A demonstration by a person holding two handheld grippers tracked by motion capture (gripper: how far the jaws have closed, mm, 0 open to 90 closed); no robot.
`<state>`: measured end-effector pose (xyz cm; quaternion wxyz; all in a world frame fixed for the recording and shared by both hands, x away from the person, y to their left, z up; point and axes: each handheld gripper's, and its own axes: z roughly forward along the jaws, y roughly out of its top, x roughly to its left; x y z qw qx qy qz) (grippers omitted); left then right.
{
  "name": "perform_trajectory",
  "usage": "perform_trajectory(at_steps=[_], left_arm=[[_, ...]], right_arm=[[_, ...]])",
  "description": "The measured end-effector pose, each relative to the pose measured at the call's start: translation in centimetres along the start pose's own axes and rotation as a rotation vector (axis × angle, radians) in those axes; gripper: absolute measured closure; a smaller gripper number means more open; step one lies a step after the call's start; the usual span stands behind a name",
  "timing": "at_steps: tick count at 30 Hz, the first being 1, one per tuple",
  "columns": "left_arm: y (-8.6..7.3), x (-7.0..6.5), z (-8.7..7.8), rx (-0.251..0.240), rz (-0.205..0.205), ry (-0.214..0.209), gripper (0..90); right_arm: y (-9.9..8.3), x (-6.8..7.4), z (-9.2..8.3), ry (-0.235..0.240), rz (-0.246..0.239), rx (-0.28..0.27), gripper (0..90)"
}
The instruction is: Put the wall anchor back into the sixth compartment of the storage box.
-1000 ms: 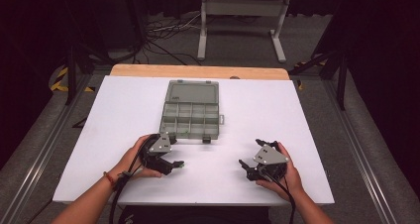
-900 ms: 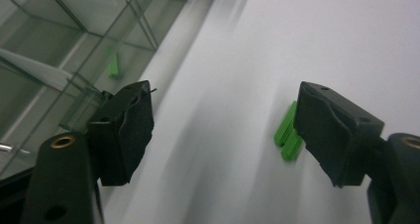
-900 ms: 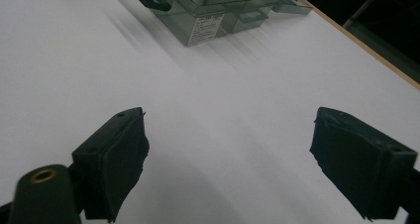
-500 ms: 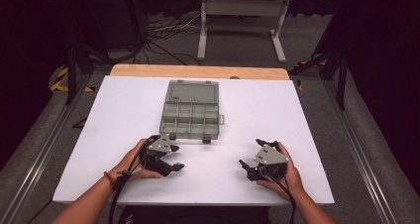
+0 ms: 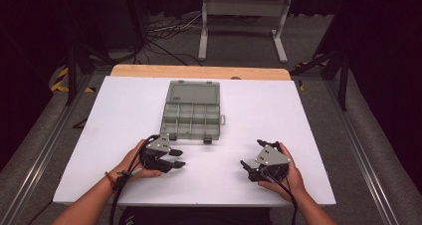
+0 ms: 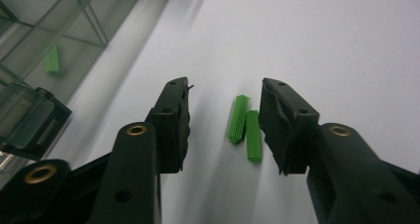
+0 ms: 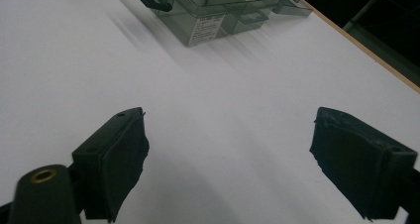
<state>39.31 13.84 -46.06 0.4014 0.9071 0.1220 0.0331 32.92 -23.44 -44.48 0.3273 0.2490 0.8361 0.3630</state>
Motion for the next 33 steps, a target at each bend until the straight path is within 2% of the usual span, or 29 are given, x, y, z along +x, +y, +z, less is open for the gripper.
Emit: perform_trajectory(at_steps=[8,15,18,23,27,33], left_arm=[[-0.08,0.32,-0.07,-0.02,-0.027,0.003,60.0],[-0.18,0.38,0.34,0.0,-0.026,0.011,62.9],[-0.29,0.48,0.5,-0.003,-0.036,0.008,66.8],[-0.32,0.4,0.43,0.001,-0.022,0.028,75.8],[-0.36,0.32,0.44,-0.001,-0.003,0.024,84.3],[-0.36,0.26,0.37,0.003,0.009,0.036,84.5]], right_arm=[[-0.01,0.0,0.02,0.001,-0.002,0.002,14.6],[-0.01,0.01,0.03,0.002,-0.004,0.003,14.6],[-0.02,0.01,0.03,0.003,-0.004,0.003,14.6],[-0.02,-0.01,0.02,0.003,-0.004,0.003,14.6],[-0.02,0.0,0.01,0.003,-0.006,0.003,14.6],[-0.03,-0.02,-0.02,0.003,-0.007,0.002,14.6]])
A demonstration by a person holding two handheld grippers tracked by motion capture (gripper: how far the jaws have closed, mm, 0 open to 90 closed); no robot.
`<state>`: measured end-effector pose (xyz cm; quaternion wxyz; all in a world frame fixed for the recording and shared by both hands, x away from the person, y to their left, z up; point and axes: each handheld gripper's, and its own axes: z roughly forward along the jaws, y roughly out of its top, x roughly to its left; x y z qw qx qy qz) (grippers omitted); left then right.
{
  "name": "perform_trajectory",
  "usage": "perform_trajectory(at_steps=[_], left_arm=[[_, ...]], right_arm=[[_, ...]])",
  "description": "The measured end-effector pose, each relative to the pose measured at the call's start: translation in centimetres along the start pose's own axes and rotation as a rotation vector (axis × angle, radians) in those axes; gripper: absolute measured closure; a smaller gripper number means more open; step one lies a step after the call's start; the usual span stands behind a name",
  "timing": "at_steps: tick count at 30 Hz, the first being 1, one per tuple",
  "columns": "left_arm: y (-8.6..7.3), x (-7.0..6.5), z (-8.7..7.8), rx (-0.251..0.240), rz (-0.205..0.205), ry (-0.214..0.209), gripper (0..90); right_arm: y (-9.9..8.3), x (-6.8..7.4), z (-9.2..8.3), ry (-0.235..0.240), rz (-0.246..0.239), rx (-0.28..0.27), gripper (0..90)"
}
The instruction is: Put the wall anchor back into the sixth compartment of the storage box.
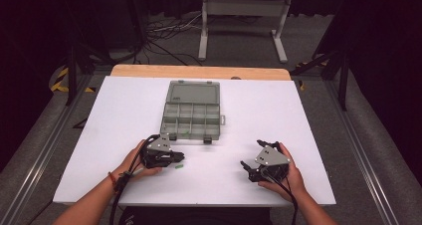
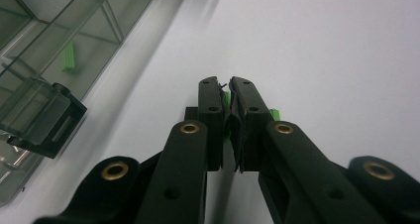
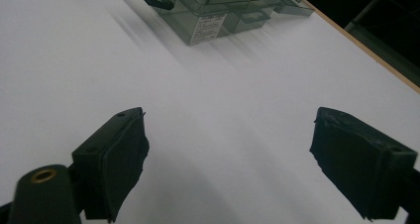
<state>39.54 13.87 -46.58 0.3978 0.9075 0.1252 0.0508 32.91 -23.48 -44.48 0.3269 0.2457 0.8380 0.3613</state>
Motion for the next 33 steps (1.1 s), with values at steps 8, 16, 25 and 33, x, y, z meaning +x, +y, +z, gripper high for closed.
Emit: perform_trajectory(at_steps=[8,16,25,33], left_arm=[[0.0,0.0,-0.4,-0.005,0.0,0.02,84.5],[0.0,0.2,-1.0,-0.011,0.0,0.043,84.5],[0.2,0.5,-2.1,-0.048,-0.006,0.077,84.5],[0.7,0.7,-3.1,-0.085,-0.003,0.097,84.5]], right_arm=[[0.0,0.0,-0.1,-0.003,-0.002,-0.005,14.6],[0.1,0.0,-0.1,-0.002,0.001,-0.008,14.6],[0.1,-0.1,-0.2,-0.006,0.004,-0.015,14.6],[0.1,-0.1,-0.3,-0.008,0.01,-0.022,14.6]])
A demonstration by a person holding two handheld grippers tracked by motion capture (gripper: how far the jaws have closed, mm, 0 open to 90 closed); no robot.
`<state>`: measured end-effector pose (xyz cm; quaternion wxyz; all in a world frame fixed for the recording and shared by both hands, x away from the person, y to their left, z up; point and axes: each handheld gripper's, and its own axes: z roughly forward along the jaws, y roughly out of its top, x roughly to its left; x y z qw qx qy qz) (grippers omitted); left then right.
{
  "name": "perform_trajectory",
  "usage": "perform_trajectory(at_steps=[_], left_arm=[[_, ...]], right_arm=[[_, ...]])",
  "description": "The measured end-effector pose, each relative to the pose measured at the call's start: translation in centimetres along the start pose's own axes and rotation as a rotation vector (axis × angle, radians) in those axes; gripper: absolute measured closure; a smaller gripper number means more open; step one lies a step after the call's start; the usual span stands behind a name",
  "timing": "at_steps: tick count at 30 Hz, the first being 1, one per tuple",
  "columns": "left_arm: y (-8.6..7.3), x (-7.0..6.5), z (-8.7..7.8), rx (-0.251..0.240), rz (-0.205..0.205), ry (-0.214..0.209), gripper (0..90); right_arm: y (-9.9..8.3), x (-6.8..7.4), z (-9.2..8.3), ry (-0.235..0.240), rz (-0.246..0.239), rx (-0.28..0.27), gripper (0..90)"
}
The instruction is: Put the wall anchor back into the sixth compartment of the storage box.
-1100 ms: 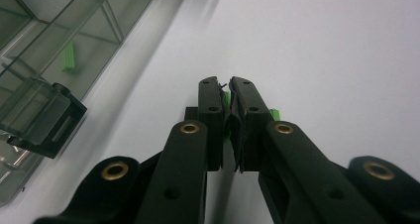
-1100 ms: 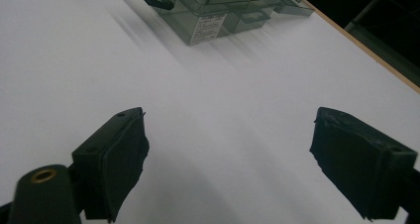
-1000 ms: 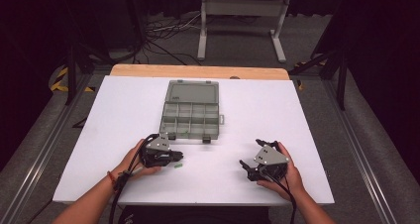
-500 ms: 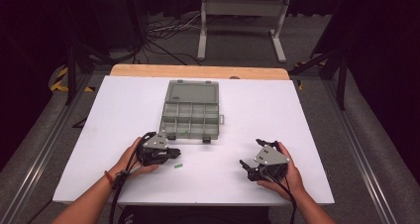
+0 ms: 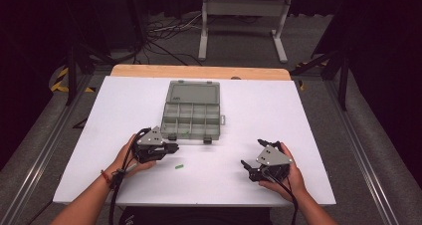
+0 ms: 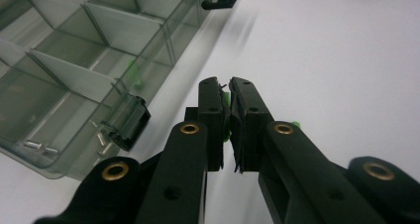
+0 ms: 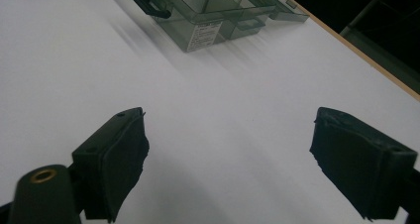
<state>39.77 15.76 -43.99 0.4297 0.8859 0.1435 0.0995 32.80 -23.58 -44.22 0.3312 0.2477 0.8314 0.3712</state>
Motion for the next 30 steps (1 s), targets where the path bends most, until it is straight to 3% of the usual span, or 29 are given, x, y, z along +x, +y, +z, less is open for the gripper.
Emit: perform_trajectory(at_steps=[10,30], left_arm=[[0.7,0.4,-0.6,-0.016,0.01,0.039,84.6],[2.4,1.3,-1.4,-0.034,0.023,0.073,84.6]], right_arm=[[0.1,0.1,0.1,-0.001,0.001,-0.002,14.6],[0.0,0.1,0.2,-0.001,0.006,0.005,14.5]])
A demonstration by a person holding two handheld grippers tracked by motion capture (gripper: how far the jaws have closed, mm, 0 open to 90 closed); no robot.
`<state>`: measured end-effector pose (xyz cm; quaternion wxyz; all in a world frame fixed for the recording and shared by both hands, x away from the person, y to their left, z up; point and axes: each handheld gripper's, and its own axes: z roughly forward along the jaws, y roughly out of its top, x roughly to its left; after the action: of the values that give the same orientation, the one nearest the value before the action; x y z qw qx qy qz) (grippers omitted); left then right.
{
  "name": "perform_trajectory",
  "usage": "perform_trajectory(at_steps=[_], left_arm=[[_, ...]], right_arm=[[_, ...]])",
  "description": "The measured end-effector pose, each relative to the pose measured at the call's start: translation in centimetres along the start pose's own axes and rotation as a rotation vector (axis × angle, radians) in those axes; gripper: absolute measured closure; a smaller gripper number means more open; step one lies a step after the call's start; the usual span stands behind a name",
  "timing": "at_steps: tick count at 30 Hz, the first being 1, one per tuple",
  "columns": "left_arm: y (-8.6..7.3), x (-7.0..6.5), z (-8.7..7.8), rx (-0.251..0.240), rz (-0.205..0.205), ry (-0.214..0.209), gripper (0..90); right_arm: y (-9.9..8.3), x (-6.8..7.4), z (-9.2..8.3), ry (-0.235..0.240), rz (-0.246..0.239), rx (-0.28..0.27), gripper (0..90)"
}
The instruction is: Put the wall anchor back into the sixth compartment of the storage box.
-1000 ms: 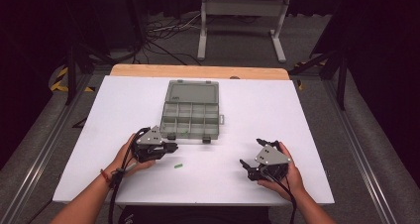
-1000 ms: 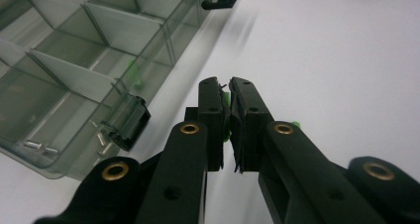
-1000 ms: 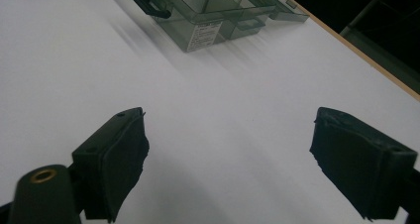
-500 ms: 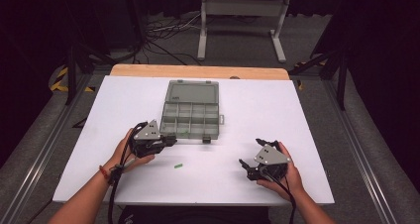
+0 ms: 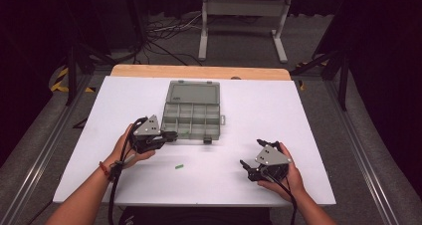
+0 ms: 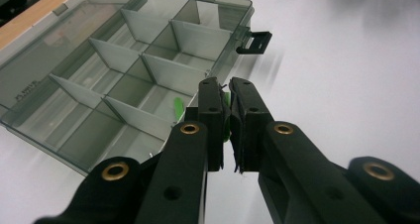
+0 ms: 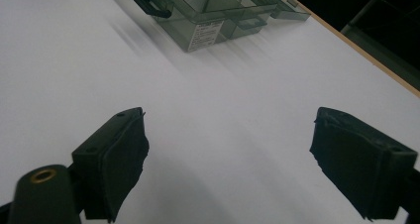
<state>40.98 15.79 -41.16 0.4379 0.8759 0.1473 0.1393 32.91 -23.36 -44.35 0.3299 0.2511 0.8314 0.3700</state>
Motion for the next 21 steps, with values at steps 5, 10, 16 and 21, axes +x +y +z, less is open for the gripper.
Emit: perform_trajectory(at_steps=[5,10,16,21], left_arm=[[0.5,0.4,0.1,-0.011,-0.006,0.008,84.5],[1.0,0.9,0.2,-0.023,-0.01,0.018,84.6],[1.3,1.3,0.5,-0.032,-0.026,0.028,84.5],[1.3,1.7,0.8,-0.027,-0.033,0.036,84.5]], right_arm=[[0.0,0.0,0.0,-0.001,0.001,-0.001,14.5],[0.0,0.0,0.0,-0.002,0.003,0.0,14.5],[0.0,0.0,0.0,-0.002,0.001,0.0,14.5],[0.0,0.0,0.0,-0.001,0.0,0.001,14.5]])
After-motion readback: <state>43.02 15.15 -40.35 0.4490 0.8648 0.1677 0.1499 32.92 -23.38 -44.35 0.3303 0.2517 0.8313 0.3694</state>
